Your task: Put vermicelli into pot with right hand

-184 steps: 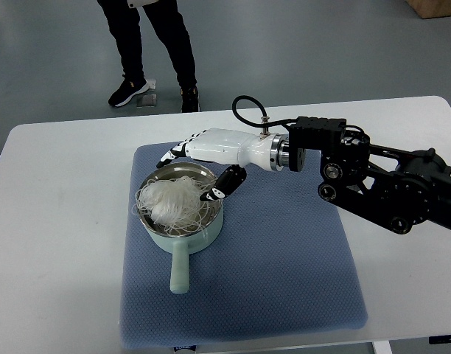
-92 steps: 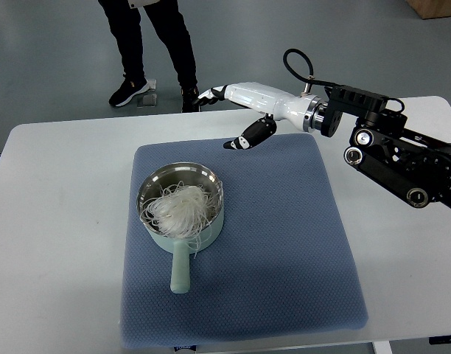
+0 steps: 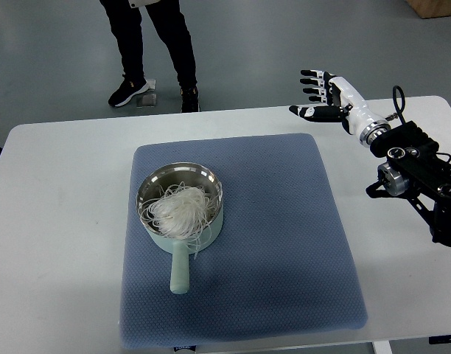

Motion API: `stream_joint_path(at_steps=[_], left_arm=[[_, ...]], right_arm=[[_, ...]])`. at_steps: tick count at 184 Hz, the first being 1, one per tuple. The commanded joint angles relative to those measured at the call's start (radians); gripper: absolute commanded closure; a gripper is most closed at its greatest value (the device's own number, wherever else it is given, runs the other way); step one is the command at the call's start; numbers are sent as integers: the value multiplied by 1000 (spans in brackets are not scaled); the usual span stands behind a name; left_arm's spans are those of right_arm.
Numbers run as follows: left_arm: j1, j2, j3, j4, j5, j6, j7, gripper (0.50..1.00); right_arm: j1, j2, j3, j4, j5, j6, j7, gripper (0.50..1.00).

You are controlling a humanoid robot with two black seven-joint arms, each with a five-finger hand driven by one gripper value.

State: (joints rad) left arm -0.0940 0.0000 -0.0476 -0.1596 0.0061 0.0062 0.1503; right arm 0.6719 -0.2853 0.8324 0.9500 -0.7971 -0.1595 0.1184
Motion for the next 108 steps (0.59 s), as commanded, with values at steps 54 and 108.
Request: stream_joint_path(at_steps=[54,108], left_arm=[[0,0,0,0,0,-3,-2,500],[-1,0,5,2,0,-6,0,500]], right_arm=[[-83,20,4,-2,328,-71,12,581],[-80,21,2,3,320,-58,12,576]])
